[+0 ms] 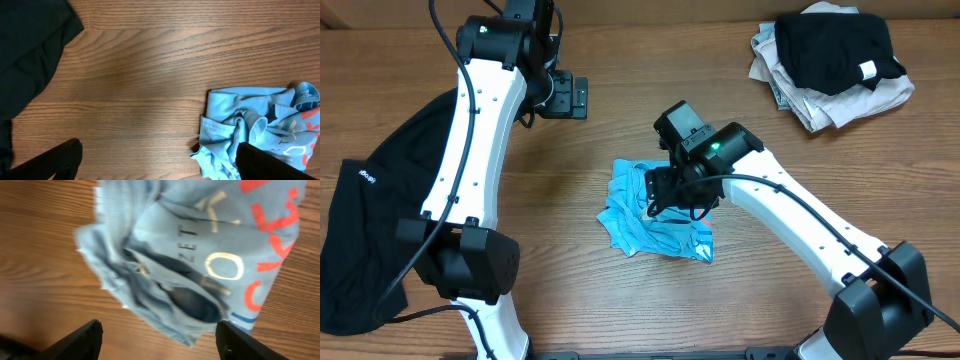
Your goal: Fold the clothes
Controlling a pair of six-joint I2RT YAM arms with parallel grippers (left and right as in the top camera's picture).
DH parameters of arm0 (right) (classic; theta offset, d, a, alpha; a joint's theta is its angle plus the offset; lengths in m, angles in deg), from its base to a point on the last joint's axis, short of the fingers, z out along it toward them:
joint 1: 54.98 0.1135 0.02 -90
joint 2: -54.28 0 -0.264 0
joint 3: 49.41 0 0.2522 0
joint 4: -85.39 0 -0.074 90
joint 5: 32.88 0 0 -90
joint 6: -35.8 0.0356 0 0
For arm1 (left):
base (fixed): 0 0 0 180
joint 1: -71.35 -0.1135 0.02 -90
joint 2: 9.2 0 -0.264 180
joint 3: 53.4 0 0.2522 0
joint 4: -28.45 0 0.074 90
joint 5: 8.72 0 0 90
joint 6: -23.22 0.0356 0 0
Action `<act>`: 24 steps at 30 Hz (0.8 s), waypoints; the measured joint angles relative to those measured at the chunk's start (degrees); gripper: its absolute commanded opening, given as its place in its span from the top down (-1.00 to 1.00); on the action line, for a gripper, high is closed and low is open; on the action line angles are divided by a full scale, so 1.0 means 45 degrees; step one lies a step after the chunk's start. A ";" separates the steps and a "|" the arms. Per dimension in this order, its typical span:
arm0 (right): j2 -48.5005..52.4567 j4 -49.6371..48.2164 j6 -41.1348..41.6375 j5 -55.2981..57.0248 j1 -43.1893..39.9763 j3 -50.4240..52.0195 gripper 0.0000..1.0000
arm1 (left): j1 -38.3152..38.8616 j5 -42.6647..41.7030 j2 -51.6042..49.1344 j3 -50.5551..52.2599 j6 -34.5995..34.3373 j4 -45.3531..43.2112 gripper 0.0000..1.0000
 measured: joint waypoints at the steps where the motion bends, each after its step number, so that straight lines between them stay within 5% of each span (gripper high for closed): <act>1: 0.0000 -0.0151 -0.0005 0.0102 0.0015 0.0223 -0.52 | 0.0000 -0.0005 0.0000 0.0000 0.0000 -0.0005 -0.99; 8: 0.0010 -0.1205 -0.0238 0.0845 0.0039 0.2220 -0.32 | 0.0000 -0.0005 0.0000 0.0000 0.0000 -0.0005 -1.00; 15: 0.0015 -0.1710 -0.0651 0.0952 0.0039 0.2851 0.21 | 0.0000 -0.0005 0.0000 0.0000 0.0000 -0.0112 -1.00; 24: 0.0015 -0.1851 -0.0928 0.0690 0.0039 0.2851 0.56 | 0.0000 -0.0005 0.0000 0.0000 0.0000 -0.0185 -0.99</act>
